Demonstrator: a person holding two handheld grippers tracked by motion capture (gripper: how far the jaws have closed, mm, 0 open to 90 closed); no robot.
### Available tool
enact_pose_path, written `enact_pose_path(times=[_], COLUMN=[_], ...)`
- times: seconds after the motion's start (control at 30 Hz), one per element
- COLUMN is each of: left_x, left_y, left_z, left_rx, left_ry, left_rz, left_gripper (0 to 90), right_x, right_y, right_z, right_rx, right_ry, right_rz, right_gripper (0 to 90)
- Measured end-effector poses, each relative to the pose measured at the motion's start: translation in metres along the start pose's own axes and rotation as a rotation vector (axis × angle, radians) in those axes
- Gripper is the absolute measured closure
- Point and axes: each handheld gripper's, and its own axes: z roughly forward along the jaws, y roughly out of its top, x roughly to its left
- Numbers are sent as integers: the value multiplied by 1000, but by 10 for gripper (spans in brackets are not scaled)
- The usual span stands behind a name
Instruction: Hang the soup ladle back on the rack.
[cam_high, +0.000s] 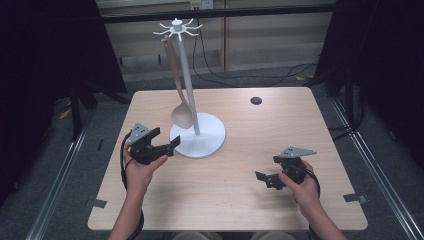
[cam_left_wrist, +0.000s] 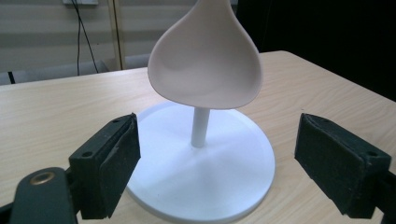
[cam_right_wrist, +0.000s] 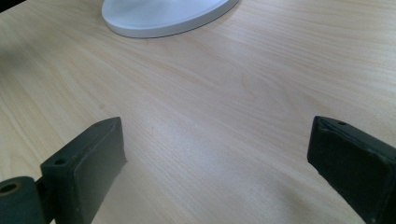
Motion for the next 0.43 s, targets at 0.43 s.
enact_pose_path(times=[0.43], left_x=[0], left_y=[-11], left_z=[2], left_rx=[19], left_ry=[-9], left_rz=[13], left_gripper=[137], right_x=[2], right_y=[0], right_z=[1], right_rx=[8], right_ry=[1], right_rz=[-14], right_gripper=[36])
